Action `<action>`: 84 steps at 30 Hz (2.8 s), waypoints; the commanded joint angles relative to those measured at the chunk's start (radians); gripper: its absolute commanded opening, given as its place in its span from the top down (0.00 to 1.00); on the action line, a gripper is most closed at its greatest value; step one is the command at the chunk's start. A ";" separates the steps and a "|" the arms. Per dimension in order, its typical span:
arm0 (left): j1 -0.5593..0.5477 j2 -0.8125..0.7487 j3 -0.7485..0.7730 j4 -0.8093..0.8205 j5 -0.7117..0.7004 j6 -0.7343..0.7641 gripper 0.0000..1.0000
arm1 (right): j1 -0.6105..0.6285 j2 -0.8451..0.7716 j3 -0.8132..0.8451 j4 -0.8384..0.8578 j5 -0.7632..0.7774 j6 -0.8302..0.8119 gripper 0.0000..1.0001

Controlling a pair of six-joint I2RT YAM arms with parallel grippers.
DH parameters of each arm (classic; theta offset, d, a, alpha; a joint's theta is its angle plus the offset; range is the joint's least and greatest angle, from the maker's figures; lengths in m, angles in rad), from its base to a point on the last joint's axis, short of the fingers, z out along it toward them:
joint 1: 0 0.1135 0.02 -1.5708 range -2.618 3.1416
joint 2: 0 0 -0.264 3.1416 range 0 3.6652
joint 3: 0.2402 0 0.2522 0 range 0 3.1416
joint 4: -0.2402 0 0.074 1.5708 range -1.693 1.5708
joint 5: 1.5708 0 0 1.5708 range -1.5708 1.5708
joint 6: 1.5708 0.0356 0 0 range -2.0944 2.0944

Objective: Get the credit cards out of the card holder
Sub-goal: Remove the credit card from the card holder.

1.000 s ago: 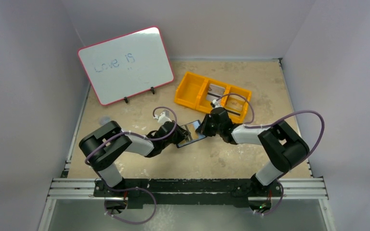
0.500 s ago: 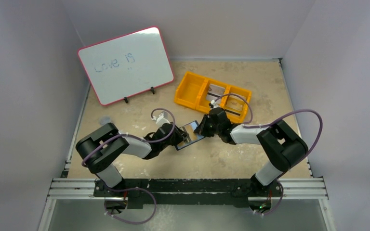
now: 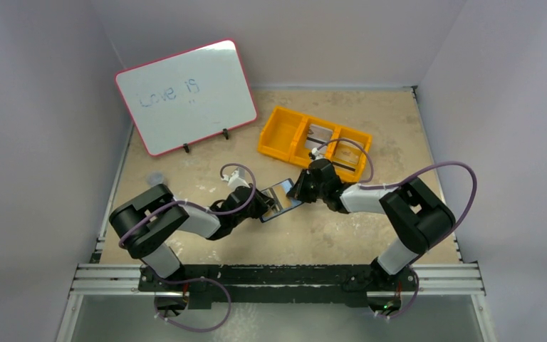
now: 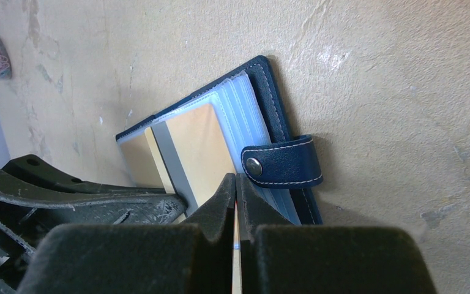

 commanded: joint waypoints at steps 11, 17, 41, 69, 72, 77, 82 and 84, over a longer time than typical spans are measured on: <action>0.001 -0.093 -0.042 -0.157 -0.053 0.044 1.00 | -0.005 0.089 -0.047 -0.268 0.113 -0.043 1.00; 0.019 -0.146 -0.083 -0.172 -0.019 0.035 1.00 | -0.006 0.089 -0.043 -0.271 0.113 -0.043 1.00; 0.036 -0.684 0.068 -0.531 -0.076 0.326 1.00 | -0.011 -0.391 0.083 -0.139 -0.058 -0.234 0.50; 0.086 -0.620 0.075 -0.044 0.253 0.328 1.00 | -0.263 -0.222 0.080 0.559 -0.968 0.023 0.30; 0.086 -0.609 0.076 -0.014 0.275 0.319 1.00 | -0.264 -0.199 0.086 0.601 -0.971 0.064 0.35; 0.086 -0.598 0.076 -0.006 0.281 0.316 1.00 | -0.263 -0.177 0.084 0.736 -0.996 0.161 0.49; 0.086 -0.582 0.079 0.009 0.285 0.320 1.00 | -0.264 -0.169 0.081 0.821 -1.019 0.242 0.65; 0.086 -0.579 0.076 0.021 0.288 0.316 1.00 | -0.263 -0.169 0.086 0.800 -1.012 0.233 0.80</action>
